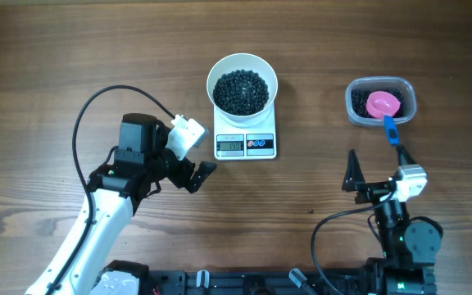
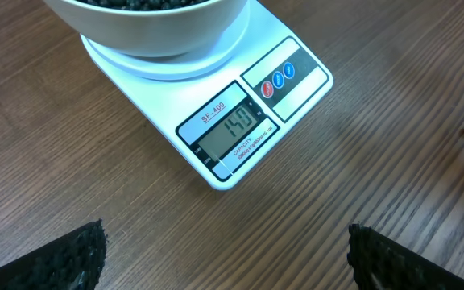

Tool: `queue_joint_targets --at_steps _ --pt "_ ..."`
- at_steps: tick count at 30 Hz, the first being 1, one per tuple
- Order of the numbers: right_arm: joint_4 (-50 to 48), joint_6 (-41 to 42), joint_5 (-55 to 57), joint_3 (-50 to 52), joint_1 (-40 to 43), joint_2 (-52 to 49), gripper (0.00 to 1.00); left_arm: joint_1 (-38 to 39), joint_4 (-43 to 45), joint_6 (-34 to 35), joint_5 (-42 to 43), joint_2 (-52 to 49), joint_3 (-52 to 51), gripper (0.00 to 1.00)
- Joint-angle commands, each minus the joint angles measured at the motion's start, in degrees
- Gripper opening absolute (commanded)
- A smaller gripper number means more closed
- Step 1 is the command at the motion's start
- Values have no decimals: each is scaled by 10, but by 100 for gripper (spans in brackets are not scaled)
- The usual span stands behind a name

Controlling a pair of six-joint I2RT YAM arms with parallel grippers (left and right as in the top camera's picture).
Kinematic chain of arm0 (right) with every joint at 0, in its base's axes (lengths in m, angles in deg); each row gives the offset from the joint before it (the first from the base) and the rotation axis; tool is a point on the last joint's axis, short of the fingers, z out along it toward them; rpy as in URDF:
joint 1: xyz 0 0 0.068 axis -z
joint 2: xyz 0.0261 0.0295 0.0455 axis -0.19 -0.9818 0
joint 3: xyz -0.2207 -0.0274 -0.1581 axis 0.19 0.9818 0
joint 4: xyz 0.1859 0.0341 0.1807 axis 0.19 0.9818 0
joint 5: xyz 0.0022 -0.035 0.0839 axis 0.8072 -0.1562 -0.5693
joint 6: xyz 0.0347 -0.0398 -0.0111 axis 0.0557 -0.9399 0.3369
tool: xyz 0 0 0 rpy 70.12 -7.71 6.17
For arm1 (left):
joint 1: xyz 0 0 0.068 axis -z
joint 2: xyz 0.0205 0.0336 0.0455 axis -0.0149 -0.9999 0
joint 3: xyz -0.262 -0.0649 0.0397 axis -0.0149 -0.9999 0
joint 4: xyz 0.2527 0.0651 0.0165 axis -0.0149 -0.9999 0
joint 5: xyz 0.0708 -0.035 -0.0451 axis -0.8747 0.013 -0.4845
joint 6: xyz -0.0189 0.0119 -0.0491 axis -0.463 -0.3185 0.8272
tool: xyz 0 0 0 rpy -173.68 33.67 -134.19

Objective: Scoop item into bowl and weigh 150g on scale

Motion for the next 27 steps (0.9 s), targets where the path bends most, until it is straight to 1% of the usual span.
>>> queue_joint_targets --at_steps 1,27 --pt "-1 0 12 1 -17 8 99 -1 1 3 9 -1 -4 100" --pt "-1 0 12 1 -18 7 100 -1 1 3 9 -1 -4 100"
